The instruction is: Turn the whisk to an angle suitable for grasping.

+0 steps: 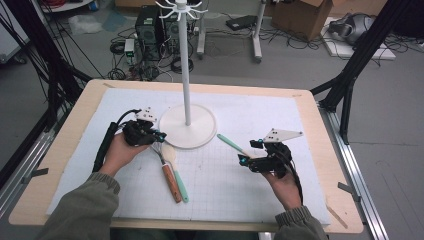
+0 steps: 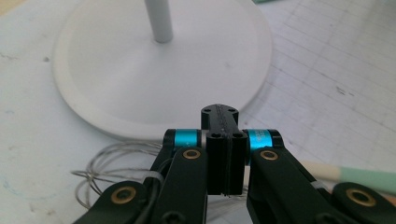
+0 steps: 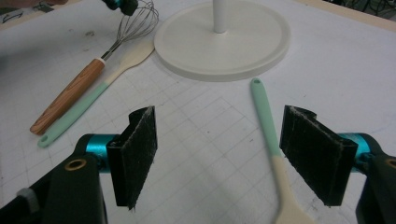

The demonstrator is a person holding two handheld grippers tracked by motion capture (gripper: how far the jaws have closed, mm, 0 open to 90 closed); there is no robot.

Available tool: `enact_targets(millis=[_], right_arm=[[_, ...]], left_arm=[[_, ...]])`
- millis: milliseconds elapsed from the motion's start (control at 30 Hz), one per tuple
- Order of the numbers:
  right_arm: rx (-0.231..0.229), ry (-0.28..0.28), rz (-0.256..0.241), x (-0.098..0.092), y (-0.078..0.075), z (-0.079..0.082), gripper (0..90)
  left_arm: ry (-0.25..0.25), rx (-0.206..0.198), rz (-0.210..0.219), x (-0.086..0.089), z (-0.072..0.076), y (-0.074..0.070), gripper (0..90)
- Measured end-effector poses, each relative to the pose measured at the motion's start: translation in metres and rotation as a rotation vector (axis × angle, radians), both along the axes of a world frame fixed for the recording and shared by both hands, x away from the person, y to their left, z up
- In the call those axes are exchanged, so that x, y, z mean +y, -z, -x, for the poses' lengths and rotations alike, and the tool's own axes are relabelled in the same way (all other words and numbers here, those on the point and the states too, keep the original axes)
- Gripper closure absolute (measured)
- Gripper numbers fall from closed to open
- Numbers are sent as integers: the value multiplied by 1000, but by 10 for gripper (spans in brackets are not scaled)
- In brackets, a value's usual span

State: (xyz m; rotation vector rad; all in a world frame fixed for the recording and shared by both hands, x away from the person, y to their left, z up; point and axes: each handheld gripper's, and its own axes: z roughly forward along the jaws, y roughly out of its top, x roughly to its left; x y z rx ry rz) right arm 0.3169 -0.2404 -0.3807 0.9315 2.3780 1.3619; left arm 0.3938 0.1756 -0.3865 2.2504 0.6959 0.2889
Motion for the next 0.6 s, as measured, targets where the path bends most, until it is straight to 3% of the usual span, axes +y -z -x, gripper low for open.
enact_targets(millis=[67,233,600], right_arm=[[3,-1,4,0,0,-1,266],[2,-2,2,0,1,-1,265],[0,-4,-3,-1,0,0,265]], left_arm=[[-1,-6,0,-2,-5,-1,895],[-13,24,-47,-8,-19,6,895],[-39,38,-91,-5,-22,13,895]])
